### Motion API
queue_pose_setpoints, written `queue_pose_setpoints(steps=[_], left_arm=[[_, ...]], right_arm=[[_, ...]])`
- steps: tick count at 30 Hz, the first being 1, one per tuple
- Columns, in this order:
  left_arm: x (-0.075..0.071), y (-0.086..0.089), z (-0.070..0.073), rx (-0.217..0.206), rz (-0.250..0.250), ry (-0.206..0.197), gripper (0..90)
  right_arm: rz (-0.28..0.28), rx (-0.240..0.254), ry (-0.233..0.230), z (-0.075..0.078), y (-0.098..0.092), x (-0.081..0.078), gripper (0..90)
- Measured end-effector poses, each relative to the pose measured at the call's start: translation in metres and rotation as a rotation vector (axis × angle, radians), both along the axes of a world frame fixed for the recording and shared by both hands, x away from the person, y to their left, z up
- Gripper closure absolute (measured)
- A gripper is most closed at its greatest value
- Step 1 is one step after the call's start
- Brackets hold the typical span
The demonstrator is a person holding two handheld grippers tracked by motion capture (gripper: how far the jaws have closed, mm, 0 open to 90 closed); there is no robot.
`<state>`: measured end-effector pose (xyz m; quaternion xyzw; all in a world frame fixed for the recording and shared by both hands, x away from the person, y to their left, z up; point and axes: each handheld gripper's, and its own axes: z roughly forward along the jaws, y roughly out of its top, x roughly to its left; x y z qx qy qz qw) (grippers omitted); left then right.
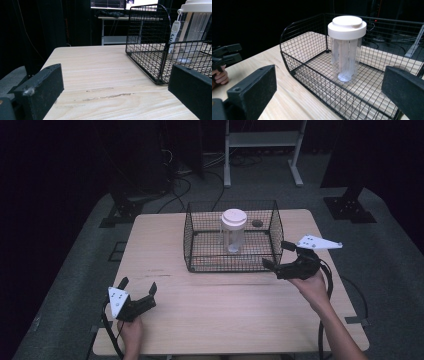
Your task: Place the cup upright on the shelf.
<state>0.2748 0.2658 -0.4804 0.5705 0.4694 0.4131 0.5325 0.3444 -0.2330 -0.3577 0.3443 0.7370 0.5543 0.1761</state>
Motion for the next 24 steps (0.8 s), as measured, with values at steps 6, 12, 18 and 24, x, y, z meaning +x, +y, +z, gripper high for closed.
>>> queue_pose_setpoints(steps=[6,12,18,24], left_arm=[[0.0,0.0,0.0,0.002,0.0,0.0,0.0],[0.0,0.0,0.0,0.0,-0.001,0.001,0.0],[0.0,0.0,0.0,0.001,-0.001,0.001,0.0],[0.0,0.0,0.0,0.0,0.0,0.002,0.0]], right_arm=[[0.002,0.005,-0.002,-0.005,-0.003,-0.008,0.0],[-0.001,0.008,0.004,-0.012,-0.006,-0.016,0.0],[-0.01,0.013,0.013,-0.021,-0.012,-0.023,0.0],[-0.019,0.042,0.024,-0.033,-0.021,-0.039,0.0]])
